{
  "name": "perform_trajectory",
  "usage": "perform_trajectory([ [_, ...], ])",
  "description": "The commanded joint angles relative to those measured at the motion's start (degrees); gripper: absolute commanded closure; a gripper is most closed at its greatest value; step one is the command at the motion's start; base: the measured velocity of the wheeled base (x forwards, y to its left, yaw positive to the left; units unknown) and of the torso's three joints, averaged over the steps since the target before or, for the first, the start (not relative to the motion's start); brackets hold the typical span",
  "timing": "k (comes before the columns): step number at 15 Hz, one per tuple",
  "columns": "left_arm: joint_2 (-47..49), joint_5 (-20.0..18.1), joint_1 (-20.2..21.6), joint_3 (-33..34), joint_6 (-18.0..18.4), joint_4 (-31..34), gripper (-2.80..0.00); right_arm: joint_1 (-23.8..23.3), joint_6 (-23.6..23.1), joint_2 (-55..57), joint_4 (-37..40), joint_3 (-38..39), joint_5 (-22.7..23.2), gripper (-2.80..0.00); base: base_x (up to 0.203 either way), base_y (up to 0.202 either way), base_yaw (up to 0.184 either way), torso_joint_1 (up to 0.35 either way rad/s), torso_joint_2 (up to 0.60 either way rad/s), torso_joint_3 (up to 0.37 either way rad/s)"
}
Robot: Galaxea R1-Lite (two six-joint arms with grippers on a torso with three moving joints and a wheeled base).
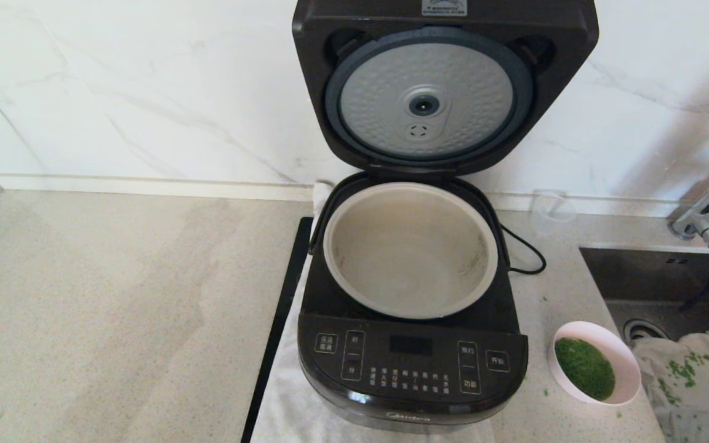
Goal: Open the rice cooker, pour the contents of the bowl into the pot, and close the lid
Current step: Turn on the tap
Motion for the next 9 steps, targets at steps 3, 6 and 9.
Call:
perform_trajectory([
  [3, -0.1, 0.1, 0.0, 0.0, 0.0, 0.0, 0.00, 0.1, -1.1, 3.7, -1.1, -3.7, -0.1, 0.00, 0.000, 0.000, 0.000, 0.000, 0.00, 0.000],
  [6, -0.1, 0.1, 0.0, 0.0, 0.0, 0.0, 0.00, 0.1, -1.1, 6.7, -2.7, -7.2, 0.3, 0.00, 0.000, 0.000, 0.000, 0.000, 0.00, 0.000],
  [9, -0.1, 0.1, 0.0, 0.0, 0.0, 0.0, 0.00, 0.3, -1.4, 8.4, -3.8, -10.3, 2.2, 0.00, 0.000, 0.000, 0.000, 0.000, 0.00, 0.000],
])
